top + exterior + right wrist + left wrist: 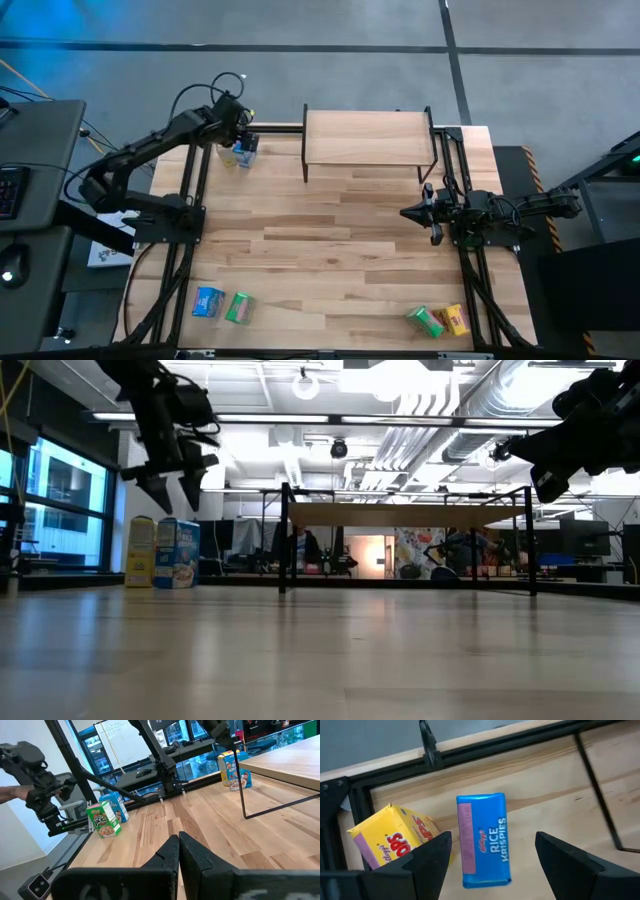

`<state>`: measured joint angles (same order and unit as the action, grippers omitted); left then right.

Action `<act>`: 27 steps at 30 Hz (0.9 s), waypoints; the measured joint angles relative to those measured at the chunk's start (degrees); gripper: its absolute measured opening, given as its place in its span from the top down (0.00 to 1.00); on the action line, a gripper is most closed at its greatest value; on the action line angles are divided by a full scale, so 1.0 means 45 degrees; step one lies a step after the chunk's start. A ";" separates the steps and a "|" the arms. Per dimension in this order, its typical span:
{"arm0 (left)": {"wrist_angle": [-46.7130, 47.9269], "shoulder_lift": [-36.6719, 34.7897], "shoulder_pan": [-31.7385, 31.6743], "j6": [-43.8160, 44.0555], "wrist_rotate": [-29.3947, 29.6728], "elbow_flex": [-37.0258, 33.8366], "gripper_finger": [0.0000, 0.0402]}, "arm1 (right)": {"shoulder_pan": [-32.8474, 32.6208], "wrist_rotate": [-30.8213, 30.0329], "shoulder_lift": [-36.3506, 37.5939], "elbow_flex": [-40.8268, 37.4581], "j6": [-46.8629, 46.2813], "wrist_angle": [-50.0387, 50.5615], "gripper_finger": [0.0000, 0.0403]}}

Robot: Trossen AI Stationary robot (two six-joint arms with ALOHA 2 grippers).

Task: Stack cereal on shelf
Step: Put the top blue cereal box on the shelf

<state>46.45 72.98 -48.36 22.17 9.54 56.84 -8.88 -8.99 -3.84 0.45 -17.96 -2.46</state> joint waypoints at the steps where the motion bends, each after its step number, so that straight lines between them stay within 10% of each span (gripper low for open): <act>1: -0.0028 0.0121 -0.0033 -0.0036 0.0000 0.0000 0.30 | 0.0000 0.0000 0.0004 0.0005 0.0000 0.0004 1.00; 27: -0.0596 0.2602 -0.0204 -0.0656 0.0102 -0.0005 0.31 | 0.0000 0.0000 0.0005 0.0002 0.0000 0.0002 1.00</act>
<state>43.76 84.69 -49.28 19.22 10.00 56.82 -8.88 -8.99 -3.81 0.46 -17.96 -2.45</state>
